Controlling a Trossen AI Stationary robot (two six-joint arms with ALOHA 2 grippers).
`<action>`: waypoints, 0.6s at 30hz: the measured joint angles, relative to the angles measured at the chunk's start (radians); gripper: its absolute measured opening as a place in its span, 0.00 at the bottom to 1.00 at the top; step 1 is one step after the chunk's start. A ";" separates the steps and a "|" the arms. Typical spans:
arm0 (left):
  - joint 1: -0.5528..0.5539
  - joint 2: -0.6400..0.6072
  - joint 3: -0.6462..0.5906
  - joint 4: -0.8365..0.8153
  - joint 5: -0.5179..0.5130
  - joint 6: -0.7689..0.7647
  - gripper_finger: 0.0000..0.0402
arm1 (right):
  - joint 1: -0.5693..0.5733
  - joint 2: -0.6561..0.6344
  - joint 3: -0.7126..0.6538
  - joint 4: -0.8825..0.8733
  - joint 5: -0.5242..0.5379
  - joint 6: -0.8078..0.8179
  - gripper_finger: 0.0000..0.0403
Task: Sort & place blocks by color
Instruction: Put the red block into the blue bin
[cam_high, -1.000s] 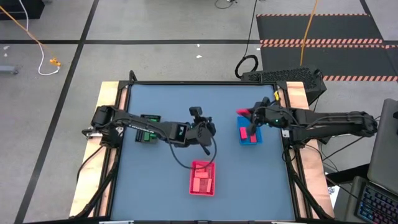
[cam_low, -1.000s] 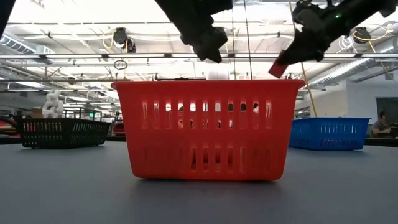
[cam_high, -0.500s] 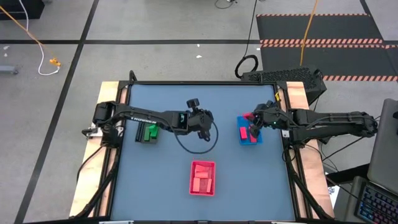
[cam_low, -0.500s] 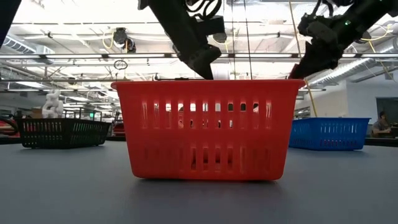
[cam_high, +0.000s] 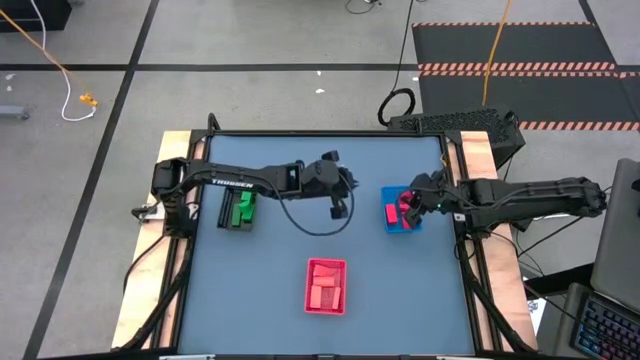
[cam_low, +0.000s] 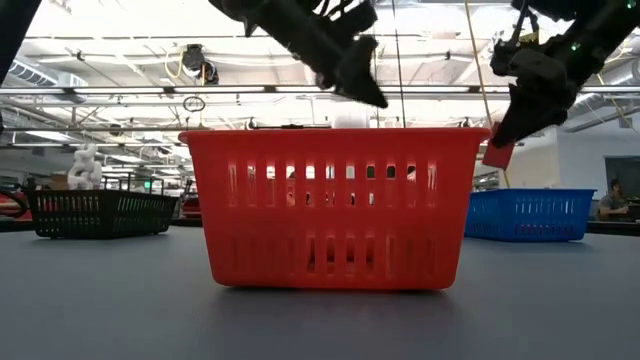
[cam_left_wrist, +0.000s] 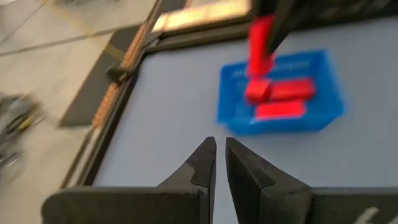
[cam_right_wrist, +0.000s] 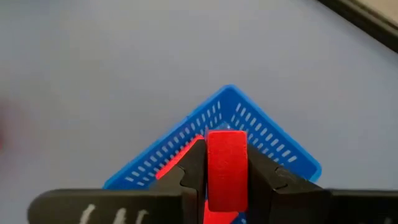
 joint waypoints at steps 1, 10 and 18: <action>0.001 0.000 0.000 0.020 0.030 0.000 0.09 | 0.000 0.000 -0.011 0.009 0.000 0.000 0.13; -0.007 0.000 0.000 0.063 0.071 0.001 0.09 | -0.001 0.000 -0.033 0.057 0.005 -0.001 0.14; -0.006 0.000 0.000 0.053 0.071 -0.008 0.09 | -0.002 0.000 -0.033 0.075 0.006 -0.002 0.17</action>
